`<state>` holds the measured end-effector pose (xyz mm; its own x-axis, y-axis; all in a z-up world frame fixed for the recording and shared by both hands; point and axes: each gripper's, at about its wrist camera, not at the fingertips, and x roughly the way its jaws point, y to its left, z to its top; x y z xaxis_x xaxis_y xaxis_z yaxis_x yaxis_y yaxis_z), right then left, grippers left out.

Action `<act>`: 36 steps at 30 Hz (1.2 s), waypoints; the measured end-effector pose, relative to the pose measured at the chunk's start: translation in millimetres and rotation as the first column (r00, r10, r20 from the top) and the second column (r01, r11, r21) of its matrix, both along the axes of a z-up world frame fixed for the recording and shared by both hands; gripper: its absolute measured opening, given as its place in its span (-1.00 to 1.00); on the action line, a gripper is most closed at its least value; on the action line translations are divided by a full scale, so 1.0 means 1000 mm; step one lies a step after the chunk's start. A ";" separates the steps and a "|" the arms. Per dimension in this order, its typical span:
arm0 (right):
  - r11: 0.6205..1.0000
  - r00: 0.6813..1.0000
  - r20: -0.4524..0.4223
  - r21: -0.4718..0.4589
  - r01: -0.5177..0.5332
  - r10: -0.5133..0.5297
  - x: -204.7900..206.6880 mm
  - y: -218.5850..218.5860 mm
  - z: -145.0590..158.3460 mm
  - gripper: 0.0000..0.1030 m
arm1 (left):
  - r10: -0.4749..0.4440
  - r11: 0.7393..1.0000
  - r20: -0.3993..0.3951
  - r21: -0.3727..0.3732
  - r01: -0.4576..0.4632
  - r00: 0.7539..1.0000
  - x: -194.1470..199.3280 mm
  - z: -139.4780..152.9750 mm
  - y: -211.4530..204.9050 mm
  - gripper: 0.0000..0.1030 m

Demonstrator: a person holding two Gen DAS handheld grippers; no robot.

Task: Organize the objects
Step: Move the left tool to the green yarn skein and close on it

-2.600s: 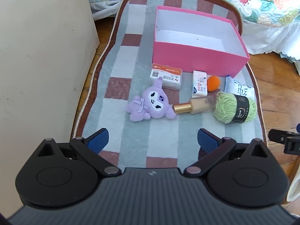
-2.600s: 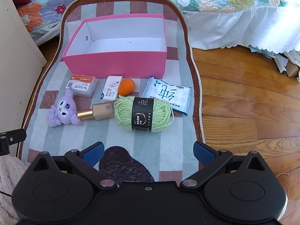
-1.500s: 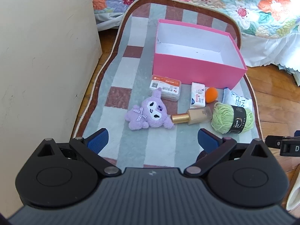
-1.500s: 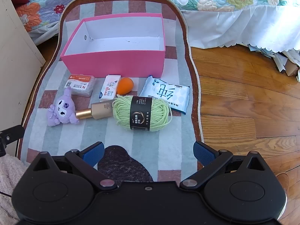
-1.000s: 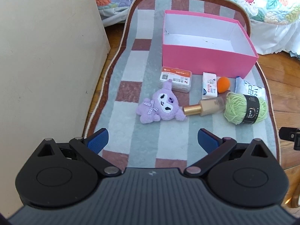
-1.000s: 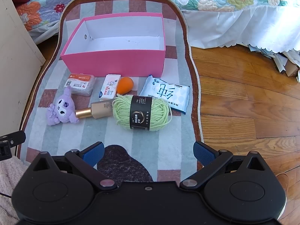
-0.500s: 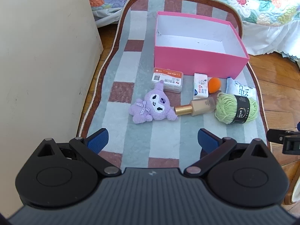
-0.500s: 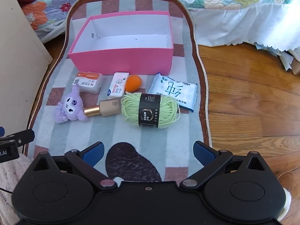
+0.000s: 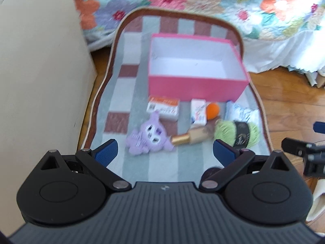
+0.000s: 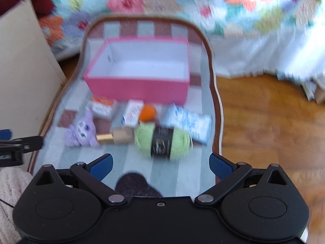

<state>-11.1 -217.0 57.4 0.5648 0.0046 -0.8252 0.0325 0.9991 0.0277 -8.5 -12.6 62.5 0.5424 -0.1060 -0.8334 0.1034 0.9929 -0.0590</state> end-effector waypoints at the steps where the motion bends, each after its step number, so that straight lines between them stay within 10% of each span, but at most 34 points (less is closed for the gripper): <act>1: 1.000 0.999 0.035 0.001 -0.028 0.028 -0.002 -0.001 0.005 0.99 | -0.016 1.000 0.013 -0.001 0.016 1.000 0.004 0.005 -0.004 0.97; 8: 0.984 0.959 0.222 -0.064 -0.167 0.177 -0.002 -0.007 0.012 0.98 | -0.104 0.993 0.023 -0.048 0.105 0.994 0.046 0.011 -0.037 0.96; 29: 0.963 0.957 0.120 0.021 -0.268 0.264 0.050 -0.018 -0.103 0.94 | -0.222 0.957 -0.122 -0.219 0.192 0.967 0.128 -0.126 -0.084 0.83; 36: 0.988 0.989 0.075 0.081 -0.133 0.127 0.056 -0.038 -0.142 0.93 | -0.253 0.932 -0.146 -0.300 0.201 0.956 0.128 -0.167 -0.092 0.72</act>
